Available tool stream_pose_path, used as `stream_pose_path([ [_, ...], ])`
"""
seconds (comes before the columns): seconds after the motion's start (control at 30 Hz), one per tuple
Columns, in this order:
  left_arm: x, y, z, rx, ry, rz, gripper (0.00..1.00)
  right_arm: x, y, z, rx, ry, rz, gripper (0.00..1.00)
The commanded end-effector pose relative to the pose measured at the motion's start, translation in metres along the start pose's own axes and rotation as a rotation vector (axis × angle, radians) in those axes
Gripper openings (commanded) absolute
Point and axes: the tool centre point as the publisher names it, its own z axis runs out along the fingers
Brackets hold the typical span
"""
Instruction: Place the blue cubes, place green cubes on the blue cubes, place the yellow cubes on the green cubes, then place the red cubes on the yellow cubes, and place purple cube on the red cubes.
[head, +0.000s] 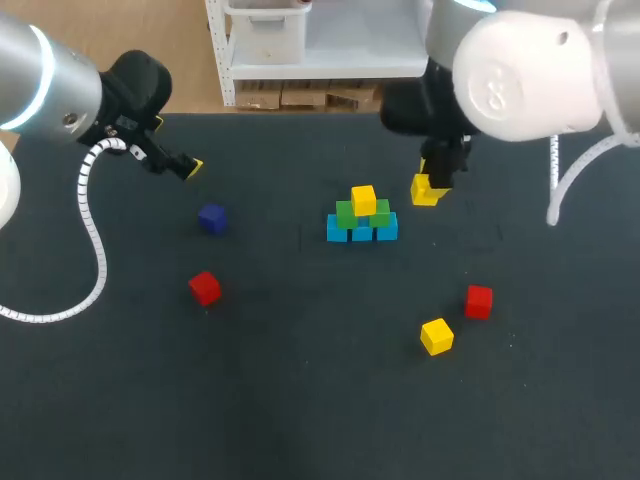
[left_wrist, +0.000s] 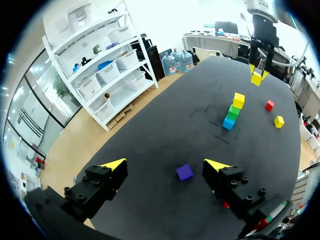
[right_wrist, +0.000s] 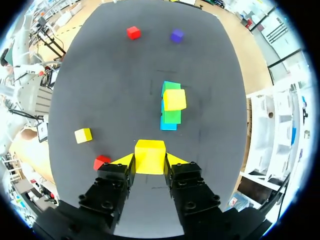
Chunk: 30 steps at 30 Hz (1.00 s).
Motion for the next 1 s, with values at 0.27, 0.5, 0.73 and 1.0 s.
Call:
stream_pose_path([
  [0.27, 0.002, 0.002, -0.001, 0.008, -0.006, 0.004, 1.00, -0.013, -0.018, 0.011, -0.018, 0.025, -0.034, 0.00],
  [0.5, 0.002, 0.002, -0.001, 0.008, -0.006, 0.004, 1.00, -0.018, -0.019, 0.016, -0.018, 0.047, -0.072, 0.00],
  [0.73, 0.002, 0.002, -0.001, 0.008, -0.006, 0.004, 1.00, -0.025, -0.024, 0.020, -0.024, 0.056, -0.094, 0.00],
  [1.0, 0.002, 0.002, -0.001, 0.008, -0.006, 0.004, 1.00, -0.028, -0.029, 0.027, -0.038, 0.061, -0.103, 0.00],
])
